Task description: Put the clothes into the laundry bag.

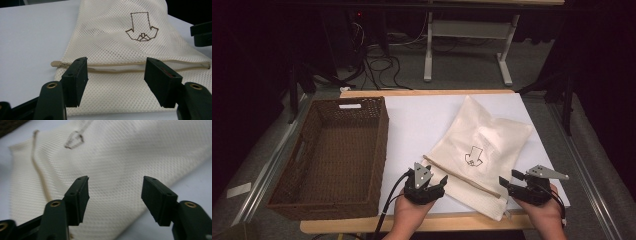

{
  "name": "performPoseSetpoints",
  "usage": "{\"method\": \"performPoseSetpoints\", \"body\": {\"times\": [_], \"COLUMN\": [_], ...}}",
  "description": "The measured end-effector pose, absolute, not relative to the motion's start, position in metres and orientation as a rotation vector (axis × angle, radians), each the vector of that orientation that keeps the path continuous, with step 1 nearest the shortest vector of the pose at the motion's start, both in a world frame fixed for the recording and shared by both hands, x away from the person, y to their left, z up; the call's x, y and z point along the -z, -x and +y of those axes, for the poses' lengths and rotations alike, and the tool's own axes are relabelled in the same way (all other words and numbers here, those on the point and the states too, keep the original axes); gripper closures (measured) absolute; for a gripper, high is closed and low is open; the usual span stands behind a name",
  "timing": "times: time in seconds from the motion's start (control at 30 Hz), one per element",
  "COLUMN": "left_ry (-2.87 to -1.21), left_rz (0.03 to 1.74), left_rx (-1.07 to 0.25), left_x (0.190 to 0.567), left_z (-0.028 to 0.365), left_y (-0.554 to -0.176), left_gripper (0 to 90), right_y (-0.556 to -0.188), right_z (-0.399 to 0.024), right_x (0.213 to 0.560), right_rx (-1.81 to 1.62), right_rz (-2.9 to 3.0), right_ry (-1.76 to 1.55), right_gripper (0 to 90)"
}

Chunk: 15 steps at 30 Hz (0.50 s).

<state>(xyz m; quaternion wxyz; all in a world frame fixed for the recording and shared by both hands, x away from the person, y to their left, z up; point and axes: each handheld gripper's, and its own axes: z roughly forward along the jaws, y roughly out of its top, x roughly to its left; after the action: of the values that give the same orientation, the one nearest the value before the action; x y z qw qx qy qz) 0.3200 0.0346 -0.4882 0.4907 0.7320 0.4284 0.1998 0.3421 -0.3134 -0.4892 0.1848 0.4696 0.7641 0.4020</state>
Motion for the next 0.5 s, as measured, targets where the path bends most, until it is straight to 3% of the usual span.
{"method": "performPoseSetpoints", "body": {"times": [0.27,0.37,0.4,0.43,0.47,0.5], "left_ry": [-1.776,-1.776,-1.776,-1.776,-1.776,-1.776], "left_rz": [1.032,1.042,1.042,1.053,1.059,1.059], "left_rx": [-0.488,-0.489,-0.489,-0.492,-0.494,-0.494], "left_x": [0.487,0.488,0.488,0.489,0.49,0.49], "left_z": [0.033,0.035,0.035,0.037,0.039,0.039], "left_y": [-0.322,-0.322,-0.322,-0.323,-0.324,-0.324], "left_gripper": [36.1,36.0,36.0,36.0,36.1,36.1], "right_y": [-0.347,-0.343,-0.343,-0.34,-0.34,-0.34], "right_z": [-0.315,-0.308,-0.308,-0.303,-0.303,-0.303], "right_x": [0.509,0.509,0.509,0.508,0.507,0.507], "right_rx": [-1.013,-0.998,-0.998,-0.961,-0.963,-0.963], "right_rz": [2.204,2.242,2.242,2.26,2.272,2.272], "right_ry": [-1.438,-1.347,-1.347,-1.301,-1.281,-1.281], "right_gripper": [30.9,55.0,55.0,80.6,87.1,87.1]}}
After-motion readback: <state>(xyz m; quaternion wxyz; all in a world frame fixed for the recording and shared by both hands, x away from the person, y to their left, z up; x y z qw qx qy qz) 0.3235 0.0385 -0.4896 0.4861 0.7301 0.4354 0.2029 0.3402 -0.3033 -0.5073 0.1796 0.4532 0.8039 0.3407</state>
